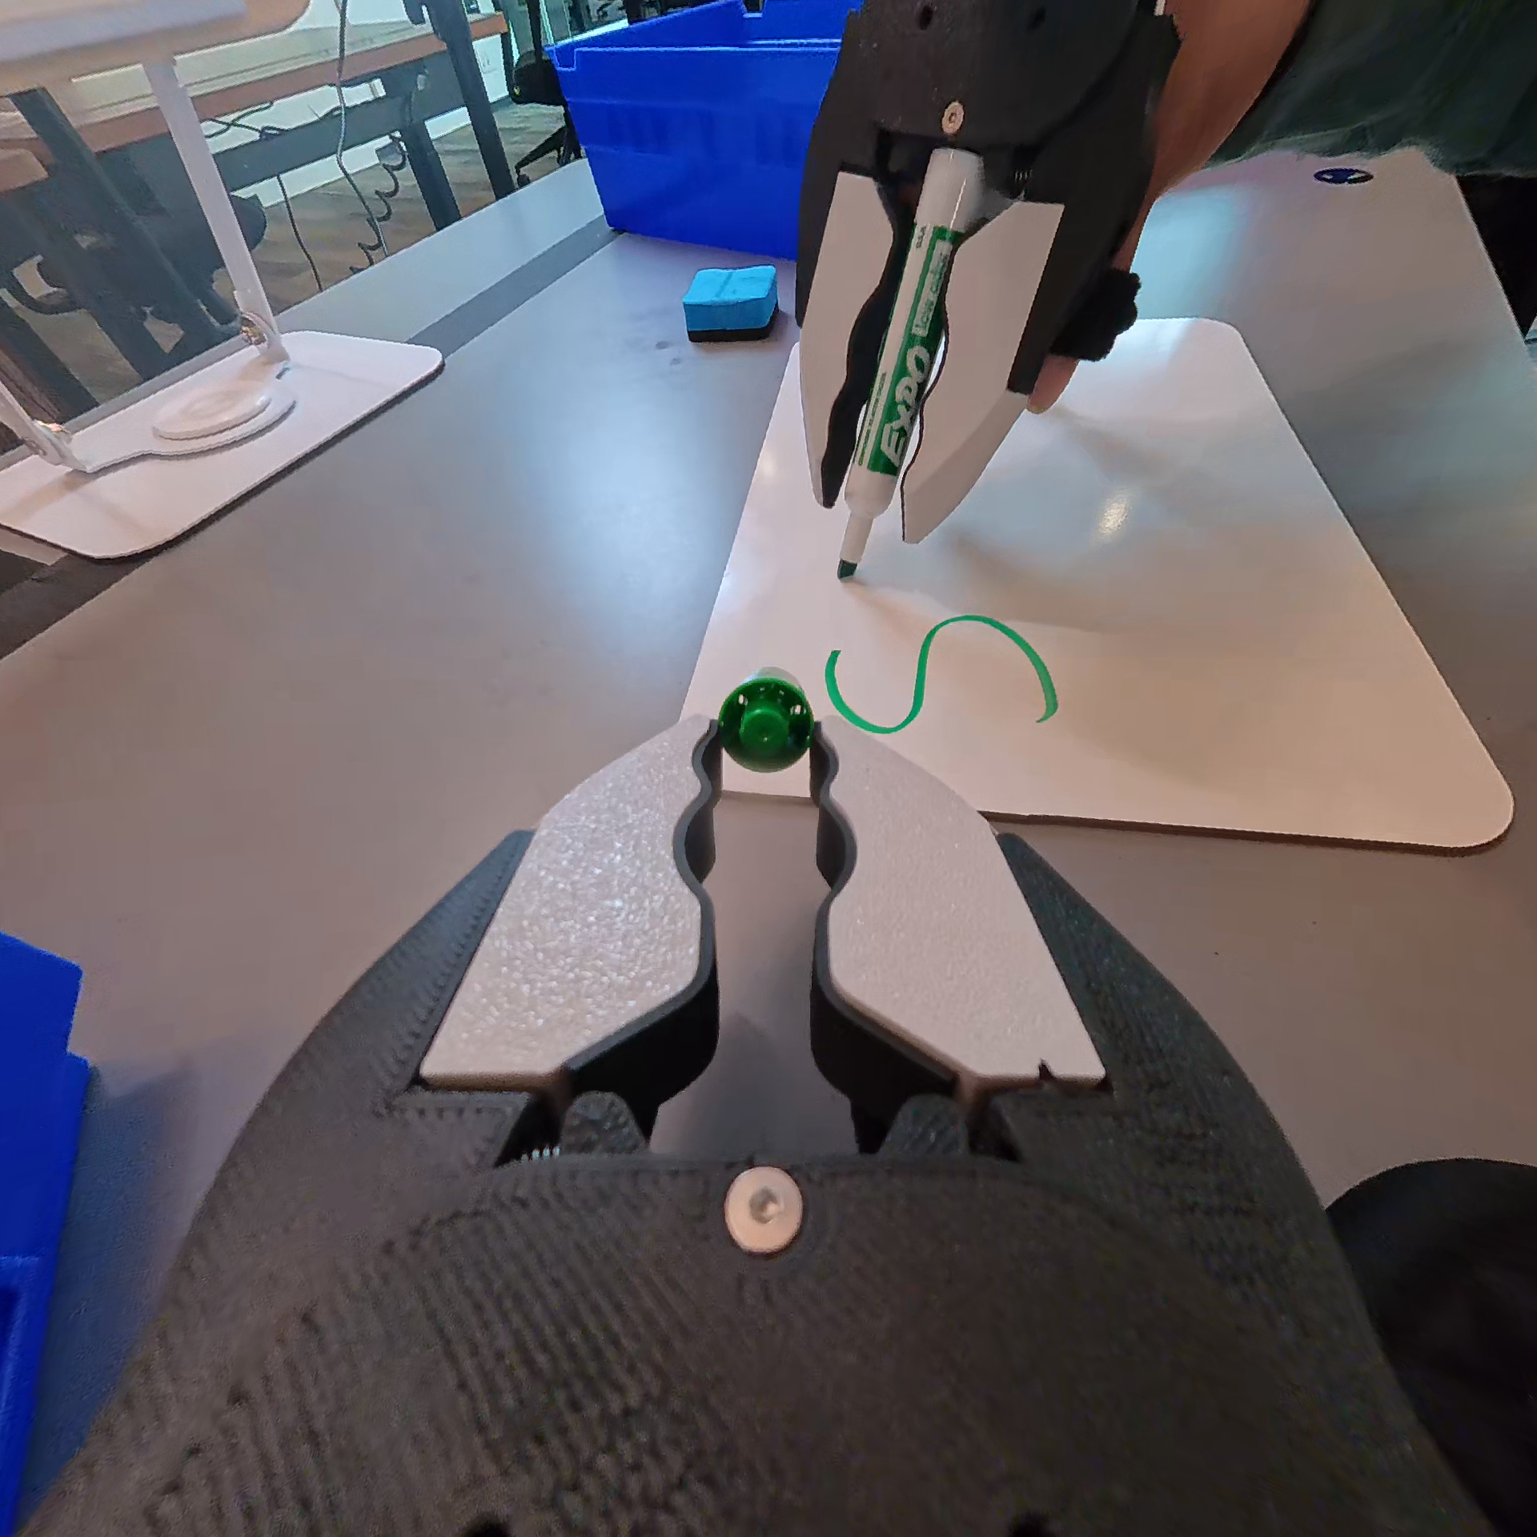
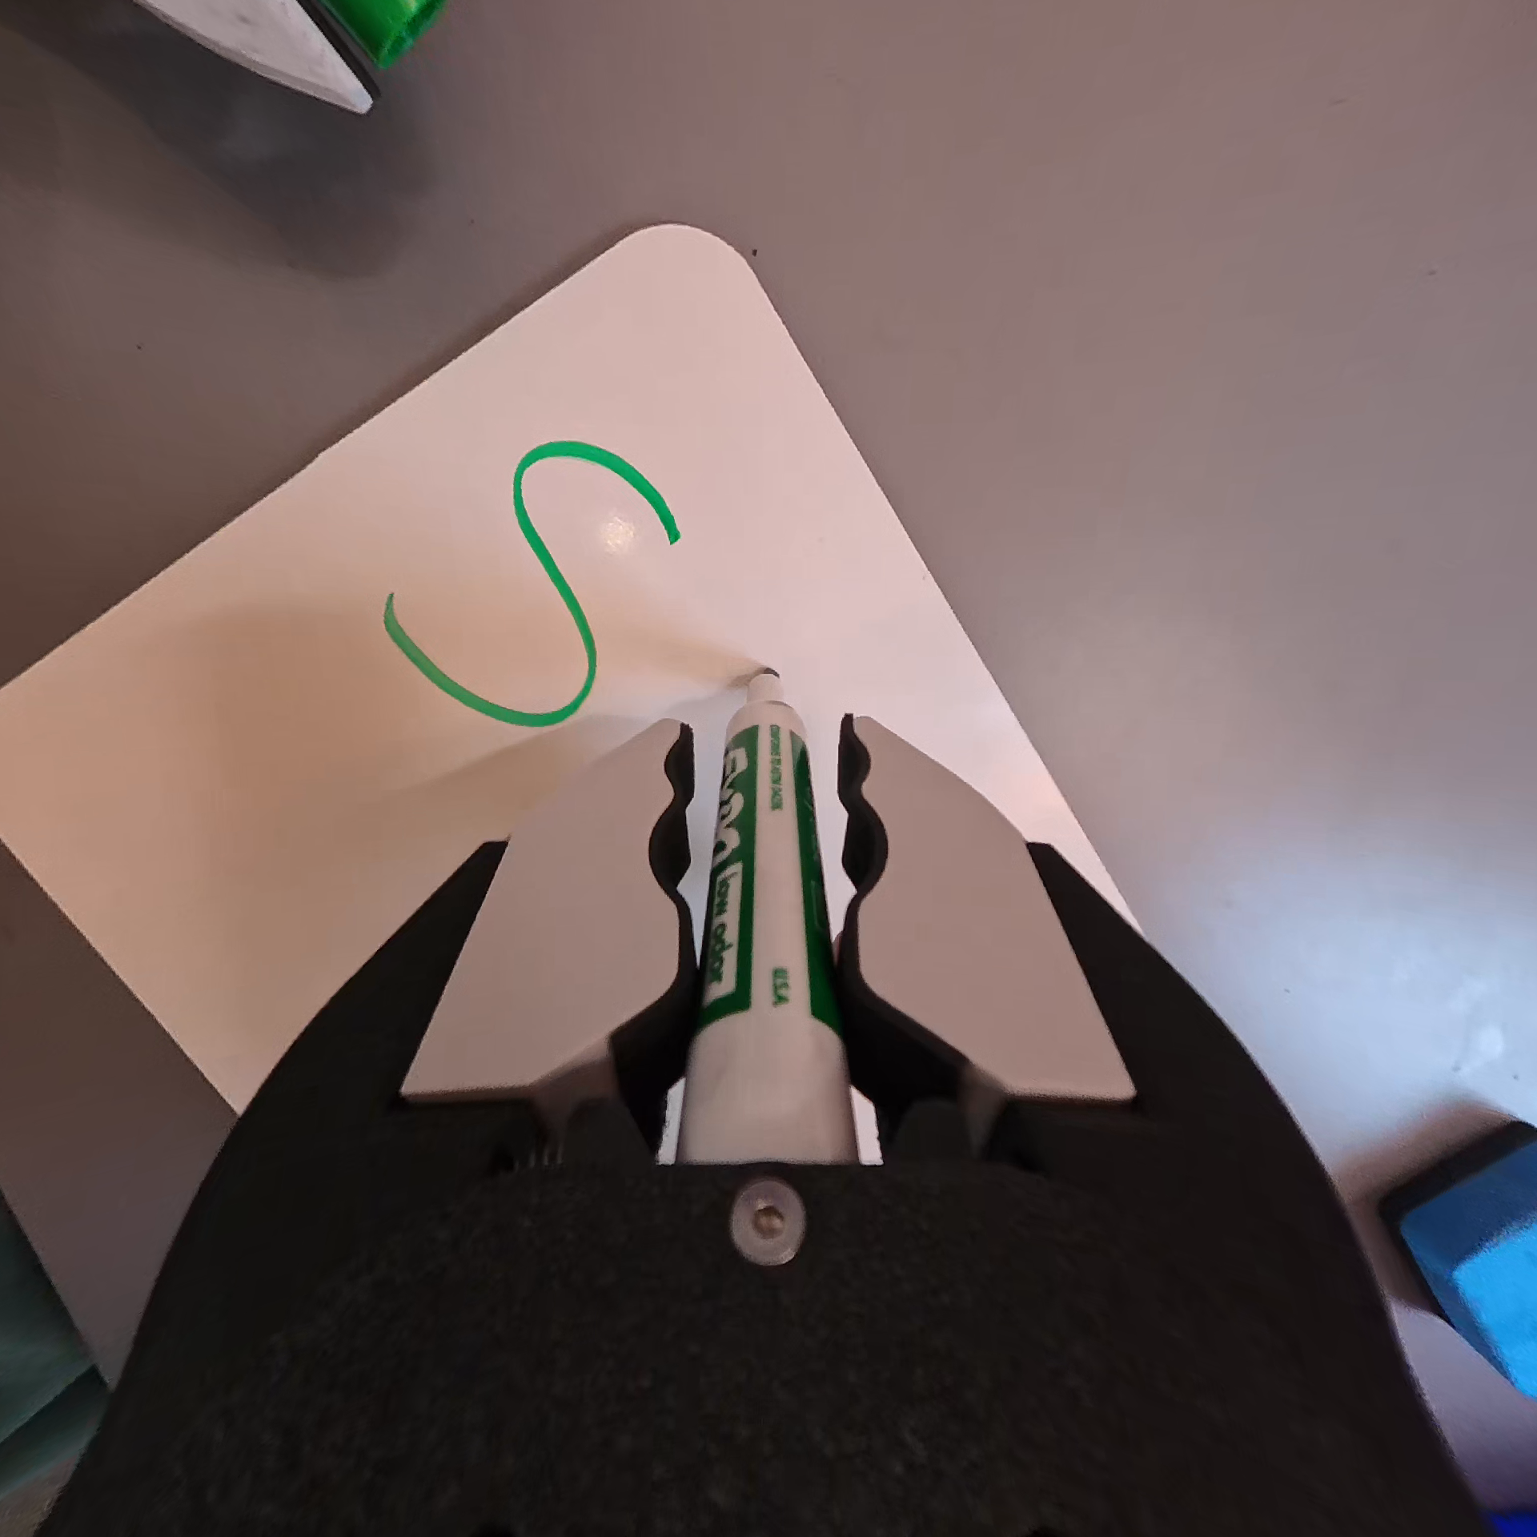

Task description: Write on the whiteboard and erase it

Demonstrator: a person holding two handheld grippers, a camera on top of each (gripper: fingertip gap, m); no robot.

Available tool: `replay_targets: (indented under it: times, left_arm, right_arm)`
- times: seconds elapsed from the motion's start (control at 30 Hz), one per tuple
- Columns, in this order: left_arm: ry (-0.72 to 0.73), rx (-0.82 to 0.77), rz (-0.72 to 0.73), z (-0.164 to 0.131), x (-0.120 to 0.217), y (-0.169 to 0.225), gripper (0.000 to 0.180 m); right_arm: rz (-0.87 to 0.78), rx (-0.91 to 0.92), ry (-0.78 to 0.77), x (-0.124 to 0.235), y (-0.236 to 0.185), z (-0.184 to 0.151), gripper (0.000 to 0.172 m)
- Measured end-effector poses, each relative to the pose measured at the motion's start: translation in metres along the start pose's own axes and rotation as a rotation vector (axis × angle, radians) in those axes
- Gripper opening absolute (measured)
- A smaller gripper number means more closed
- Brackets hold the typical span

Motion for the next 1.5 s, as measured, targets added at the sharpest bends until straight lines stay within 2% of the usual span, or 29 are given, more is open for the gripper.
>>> replay_targets:
  times: [0.43, 0.63, 1.07, 1.27, 1.5]
  left_arm:
    - [0.001, 0.008, 0.001, 0.000, 0.000, -0.001, 0.020]
    - [0.009, 0.007, 0.007, 0.002, 0.000, -0.001, 0.020]
    - [0.003, 0.003, -0.004, 0.001, 0.000, 0.000, 0.020]
    - [0.002, 0.002, -0.004, 0.001, 0.000, 0.000, 0.020]
    - [-0.002, 0.003, -0.006, 0.000, -0.002, 0.000, 0.020]
  right_arm:
    - [0.045, 0.053, -0.069, 0.015, -0.043, -0.029, 0.034]
    - [-0.011, 0.016, 0.041, 0.025, -0.017, -0.006, 0.035]
    - [0.030, 0.025, 0.062, -0.006, -0.011, 0.017, 0.035]
    - [0.029, 0.009, 0.046, -0.007, -0.007, 0.011, 0.035]
    - [-0.030, -0.042, 0.015, 0.005, 0.011, -0.016, 0.035]
Point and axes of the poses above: each gripper's, where its closed fingertips meet, x back along the fingers, z out of its top, y = z × x across the jaws, the point moved 3 cm from there along x, back along the fingers, and after that the axes turned 1 degree about -y, right-handed, at the moved point
